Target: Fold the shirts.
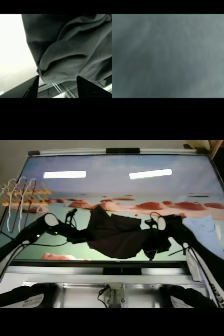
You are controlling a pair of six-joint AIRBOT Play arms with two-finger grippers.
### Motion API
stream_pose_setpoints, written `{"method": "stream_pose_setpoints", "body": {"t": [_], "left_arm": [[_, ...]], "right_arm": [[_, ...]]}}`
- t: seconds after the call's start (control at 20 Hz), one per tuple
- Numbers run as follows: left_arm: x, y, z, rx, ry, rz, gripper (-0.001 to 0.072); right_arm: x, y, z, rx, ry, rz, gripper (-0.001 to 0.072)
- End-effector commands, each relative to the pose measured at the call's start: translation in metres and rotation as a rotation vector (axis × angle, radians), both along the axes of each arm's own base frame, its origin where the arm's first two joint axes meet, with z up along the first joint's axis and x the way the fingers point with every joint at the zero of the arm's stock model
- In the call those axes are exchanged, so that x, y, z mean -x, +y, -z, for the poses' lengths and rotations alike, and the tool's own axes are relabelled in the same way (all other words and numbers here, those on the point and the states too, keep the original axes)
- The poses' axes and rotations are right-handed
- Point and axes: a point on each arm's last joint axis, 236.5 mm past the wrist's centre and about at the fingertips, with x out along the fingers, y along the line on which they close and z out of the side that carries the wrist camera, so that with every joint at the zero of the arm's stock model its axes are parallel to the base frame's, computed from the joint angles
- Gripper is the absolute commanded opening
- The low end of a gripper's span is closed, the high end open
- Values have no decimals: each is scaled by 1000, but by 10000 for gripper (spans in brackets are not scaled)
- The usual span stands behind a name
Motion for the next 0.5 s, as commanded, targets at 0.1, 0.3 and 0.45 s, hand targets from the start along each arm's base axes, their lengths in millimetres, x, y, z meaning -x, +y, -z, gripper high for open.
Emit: {"method": "stream_pose_setpoints", "body": {"t": [0.1,0.3,0.45], "left_arm": [[-9,-9,22,-13,-16,-29,282],[-33,-9,-19,13,-145,36,36],[-69,13,-135,-38,-453,104,35]], "right_arm": [[-9,6,12,-11,-28,42,378],[-18,9,-7,-33,-87,42,81],[-62,-8,-92,-6,-394,1,82]]}}
